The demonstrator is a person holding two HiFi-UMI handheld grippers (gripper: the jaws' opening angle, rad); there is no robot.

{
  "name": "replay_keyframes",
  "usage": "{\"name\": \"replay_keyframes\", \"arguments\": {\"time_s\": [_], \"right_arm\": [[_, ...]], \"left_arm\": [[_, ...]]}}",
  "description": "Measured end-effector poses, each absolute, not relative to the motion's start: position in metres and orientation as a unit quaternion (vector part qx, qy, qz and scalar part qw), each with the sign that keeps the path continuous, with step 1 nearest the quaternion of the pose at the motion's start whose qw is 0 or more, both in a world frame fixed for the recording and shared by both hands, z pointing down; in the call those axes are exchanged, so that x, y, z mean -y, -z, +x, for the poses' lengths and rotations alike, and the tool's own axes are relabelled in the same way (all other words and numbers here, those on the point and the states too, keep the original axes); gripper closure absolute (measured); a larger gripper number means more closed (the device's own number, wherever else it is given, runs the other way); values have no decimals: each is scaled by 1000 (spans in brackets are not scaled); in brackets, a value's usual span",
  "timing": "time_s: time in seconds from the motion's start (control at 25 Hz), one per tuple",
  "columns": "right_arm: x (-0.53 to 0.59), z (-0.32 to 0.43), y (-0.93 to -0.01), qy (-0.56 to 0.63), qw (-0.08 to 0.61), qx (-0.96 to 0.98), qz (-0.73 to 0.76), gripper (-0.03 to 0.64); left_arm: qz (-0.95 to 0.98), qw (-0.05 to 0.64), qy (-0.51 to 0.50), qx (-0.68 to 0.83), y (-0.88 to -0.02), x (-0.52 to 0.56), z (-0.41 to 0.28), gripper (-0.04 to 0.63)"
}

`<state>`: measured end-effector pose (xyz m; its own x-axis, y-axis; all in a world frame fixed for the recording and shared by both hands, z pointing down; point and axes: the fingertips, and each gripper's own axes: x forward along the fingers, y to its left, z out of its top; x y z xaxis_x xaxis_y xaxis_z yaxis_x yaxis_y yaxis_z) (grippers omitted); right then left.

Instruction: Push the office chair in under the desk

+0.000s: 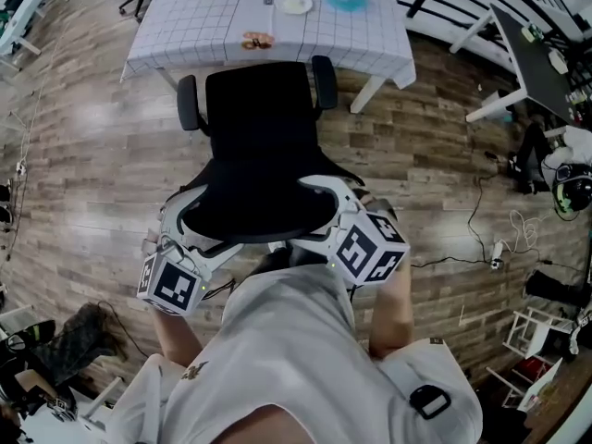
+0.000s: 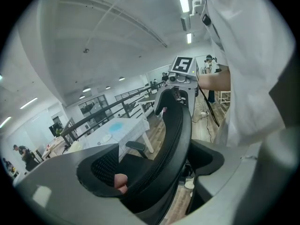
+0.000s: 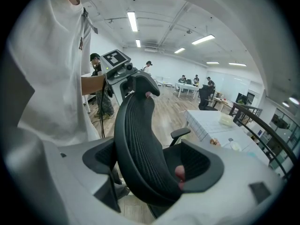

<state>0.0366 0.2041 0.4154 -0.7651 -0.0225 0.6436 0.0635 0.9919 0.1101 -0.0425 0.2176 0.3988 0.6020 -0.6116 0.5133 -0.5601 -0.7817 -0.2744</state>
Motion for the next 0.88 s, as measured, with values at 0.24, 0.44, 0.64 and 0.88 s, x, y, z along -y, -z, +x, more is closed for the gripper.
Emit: {"name": "replay_keyframes", "arguments": {"time_s": [0.24, 0.44, 0.64, 0.88], "right_arm": [[-191, 30, -416, 59, 350, 935, -13, 207], [-182, 25, -416, 57, 351, 935, -19, 206], [-174, 16, -416, 56, 349, 935, -25, 206], [-168, 8, -416, 56, 352, 934, -25, 206]], "left_arm": [[-895, 43, 298, -329, -398, -204, -49, 141], [-896, 36, 292, -333, -397, -194, -54, 136], [-898, 34, 284, -335, -396, -185, -63, 129], [-899, 32, 285, -332, -397, -179, -72, 126]]}}
